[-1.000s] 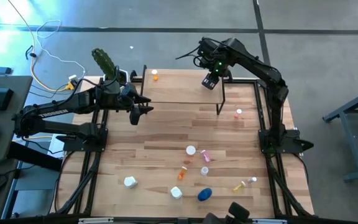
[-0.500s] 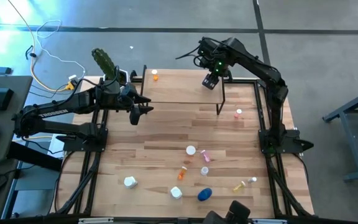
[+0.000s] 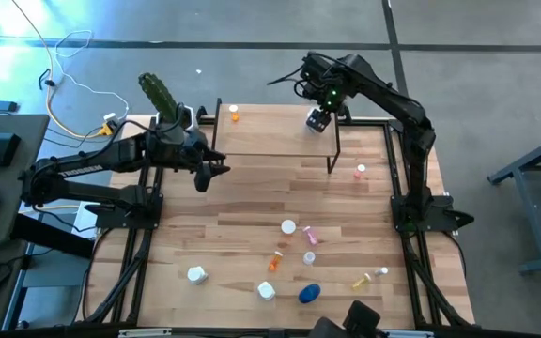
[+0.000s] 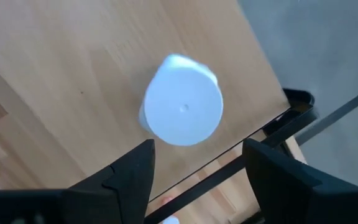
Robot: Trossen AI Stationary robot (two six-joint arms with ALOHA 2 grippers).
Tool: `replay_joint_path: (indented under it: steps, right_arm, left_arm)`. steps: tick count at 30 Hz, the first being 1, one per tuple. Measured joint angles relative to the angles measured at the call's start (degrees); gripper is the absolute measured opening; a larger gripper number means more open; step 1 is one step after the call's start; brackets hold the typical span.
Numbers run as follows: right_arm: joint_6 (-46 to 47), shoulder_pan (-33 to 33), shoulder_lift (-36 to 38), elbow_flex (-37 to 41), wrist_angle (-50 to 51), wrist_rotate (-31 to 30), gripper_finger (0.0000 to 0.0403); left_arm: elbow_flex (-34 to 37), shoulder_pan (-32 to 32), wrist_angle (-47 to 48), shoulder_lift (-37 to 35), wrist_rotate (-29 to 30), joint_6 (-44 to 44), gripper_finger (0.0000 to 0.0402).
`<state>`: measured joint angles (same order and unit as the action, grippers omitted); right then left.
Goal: Pick and place medicine bottles onto shelf by color
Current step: Put the left white blue pill bottle on the shelf
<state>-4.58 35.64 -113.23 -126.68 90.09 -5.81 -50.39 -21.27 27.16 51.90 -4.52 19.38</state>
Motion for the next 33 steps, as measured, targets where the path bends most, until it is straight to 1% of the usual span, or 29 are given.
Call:
replay_joint_path:
  steps: [8,11,15,24,30,33]
  right_arm:
    - [0.6,0.0,1.6,-8.3,-0.1,0.5,0.0234]
    - [0.4,0.3,4.2,-7.6,0.0,0.2,0.0234]
    - [0.0,0.7,7.0,-7.5,-0.1,-0.1,0.0234]
    - [0.6,0.7,12.1,-7.5,-0.1,-0.2,0.0234]
    - [4.0,0.7,13.7,-7.5,-0.1,-0.1,0.0234]
    - [4.8,0.7,14.1,-7.5,-0.1,-0.1,0.0234]
  left_arm:
    - [0.0,6.8,1.6,0.0,0.0,4.3,0.022]
    - [0.0,10.0,4.4,0.0,0.3,7.1,0.022]
    - [0.0,14.8,7.4,0.0,2.4,11.7,0.022]
    - [0.0,27.1,13.0,0.2,4.4,20.9,0.022]
    - [0.0,36.4,19.5,1.8,8.3,27.2,0.022]
    - [0.0,40.9,20.8,3.4,10.8,29.1,0.022]
